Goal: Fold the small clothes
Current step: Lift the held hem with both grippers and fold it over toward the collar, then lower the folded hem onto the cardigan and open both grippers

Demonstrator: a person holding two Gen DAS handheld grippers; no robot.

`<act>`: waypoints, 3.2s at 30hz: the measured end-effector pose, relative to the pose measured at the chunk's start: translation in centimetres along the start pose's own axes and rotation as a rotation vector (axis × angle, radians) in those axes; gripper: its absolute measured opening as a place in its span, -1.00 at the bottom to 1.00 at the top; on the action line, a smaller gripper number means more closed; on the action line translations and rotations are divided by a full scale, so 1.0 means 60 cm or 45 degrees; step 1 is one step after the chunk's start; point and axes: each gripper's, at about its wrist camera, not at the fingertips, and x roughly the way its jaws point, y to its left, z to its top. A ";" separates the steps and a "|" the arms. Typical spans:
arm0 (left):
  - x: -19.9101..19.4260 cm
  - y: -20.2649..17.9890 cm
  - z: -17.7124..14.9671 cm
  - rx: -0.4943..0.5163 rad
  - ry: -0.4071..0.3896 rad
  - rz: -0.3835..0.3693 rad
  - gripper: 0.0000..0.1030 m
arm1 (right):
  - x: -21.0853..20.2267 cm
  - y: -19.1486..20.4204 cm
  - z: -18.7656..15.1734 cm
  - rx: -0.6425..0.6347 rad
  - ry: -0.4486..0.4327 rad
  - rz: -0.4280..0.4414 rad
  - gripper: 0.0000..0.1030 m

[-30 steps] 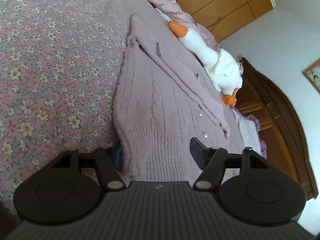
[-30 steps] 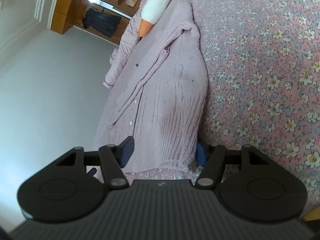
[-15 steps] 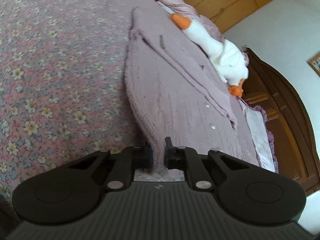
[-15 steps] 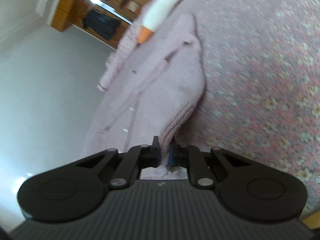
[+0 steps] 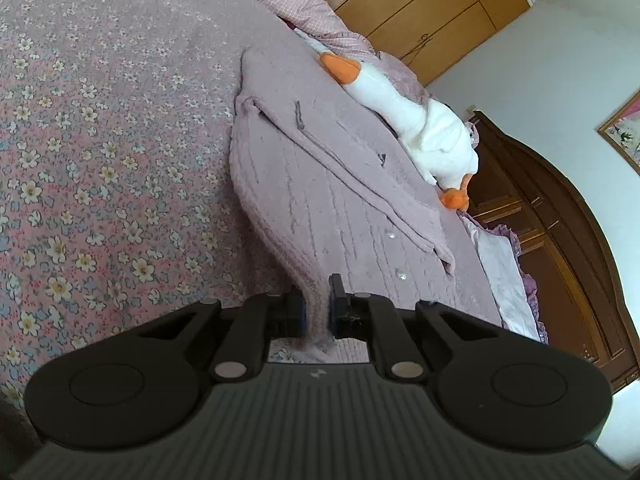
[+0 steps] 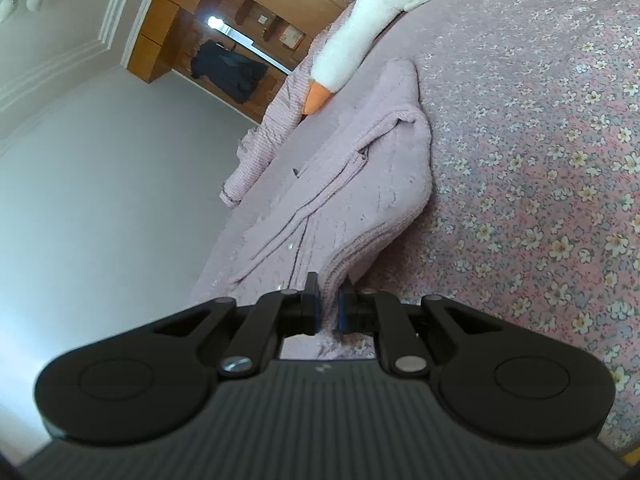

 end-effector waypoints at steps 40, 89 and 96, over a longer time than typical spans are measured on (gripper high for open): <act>0.146 -0.109 0.298 0.164 -0.220 -0.089 -0.79 | 0.230 0.068 0.268 -0.200 -0.236 0.183 -0.78; 0.397 -0.091 0.264 0.735 0.033 0.405 -0.09 | 0.407 0.089 0.185 -0.843 0.074 -0.474 -0.49; 0.472 -0.102 0.365 0.776 0.022 0.524 -0.09 | 0.494 0.075 0.267 -0.813 0.050 -0.545 -0.49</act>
